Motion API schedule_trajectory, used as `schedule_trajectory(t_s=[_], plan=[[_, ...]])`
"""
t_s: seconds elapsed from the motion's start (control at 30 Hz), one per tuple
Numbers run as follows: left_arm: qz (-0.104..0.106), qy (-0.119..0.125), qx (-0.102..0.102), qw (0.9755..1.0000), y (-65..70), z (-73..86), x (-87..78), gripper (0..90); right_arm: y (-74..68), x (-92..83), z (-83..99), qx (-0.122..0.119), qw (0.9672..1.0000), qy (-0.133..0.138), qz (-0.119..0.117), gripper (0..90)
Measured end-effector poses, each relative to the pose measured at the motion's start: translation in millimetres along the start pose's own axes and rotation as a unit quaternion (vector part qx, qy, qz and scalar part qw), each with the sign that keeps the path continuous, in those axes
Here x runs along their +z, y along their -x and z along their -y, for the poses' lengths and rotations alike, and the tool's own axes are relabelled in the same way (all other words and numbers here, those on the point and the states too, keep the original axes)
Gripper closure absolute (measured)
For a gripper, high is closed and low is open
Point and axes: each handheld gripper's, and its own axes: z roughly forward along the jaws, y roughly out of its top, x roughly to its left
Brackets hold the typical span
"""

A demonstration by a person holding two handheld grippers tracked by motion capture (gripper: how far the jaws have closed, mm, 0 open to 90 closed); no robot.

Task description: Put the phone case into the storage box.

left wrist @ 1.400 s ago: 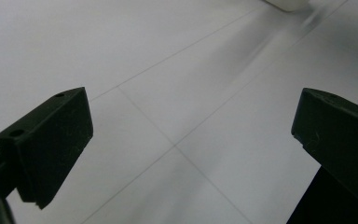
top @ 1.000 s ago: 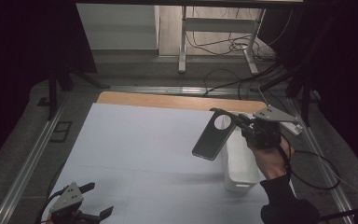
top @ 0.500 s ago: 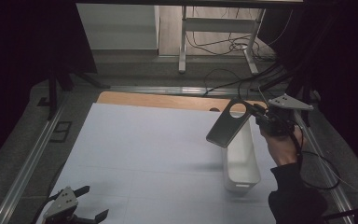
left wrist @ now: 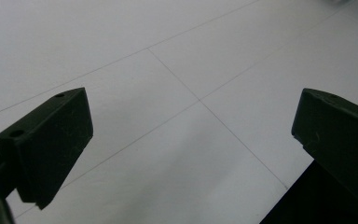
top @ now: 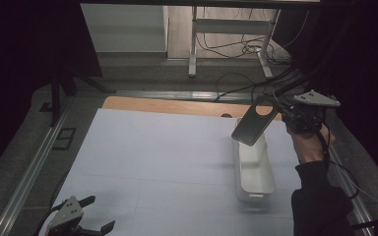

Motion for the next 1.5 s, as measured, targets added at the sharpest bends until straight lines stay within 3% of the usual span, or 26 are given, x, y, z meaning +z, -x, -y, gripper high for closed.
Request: schedule_trajectory(t_s=[0.33, 0.77, 0.97, 1.2, 1.37, 1.4, 1.5], plan=[[0.000, -0.004, 0.000, 1.0000, 0.1, -0.4, 0.7, 0.0, 13.9, 15.3, 8.5, -0.021, 0.9996, -0.002, 0.020, 79.4], [-0.003, -0.007, -0.001, 1.0000, 0.1, -0.6, 1.2, 0.0, 13.8, 42.5, 18.5, -0.074, 0.9968, 0.000, 0.031, 79.4], [-0.003, -0.007, -0.002, 1.0000, 0.2, -0.5, 1.3, 0.0, 7.5, 60.4, 25.1, -0.113, 0.9929, -0.005, 0.038, 79.5], [-0.004, -0.008, -0.003, 1.0000, 0.2, -0.3, 1.2, 0.0, 1.5, 73.8, 31.2, -0.137, 0.9898, 0.000, 0.041, 79.6], [-0.005, -0.009, -0.002, 0.9999, 0.2, -0.2, 1.0, 0.0, -6.8, 83.1, 36.1, -0.165, 0.9851, 0.001, 0.049, 79.6], [-0.005, -0.009, -0.002, 0.9999, 0.1, -0.1, 0.9, 0.0, -10.1, 86.8, 38.4, -0.180, 0.9820, 0.001, 0.056, 79.6], [-0.005, -0.009, -0.002, 0.9999, 0.1, 0.0, 0.8, 0.0, -13.4, 90.4, 42.3, -0.186, 0.9806, 0.008, 0.063, 79.6]])
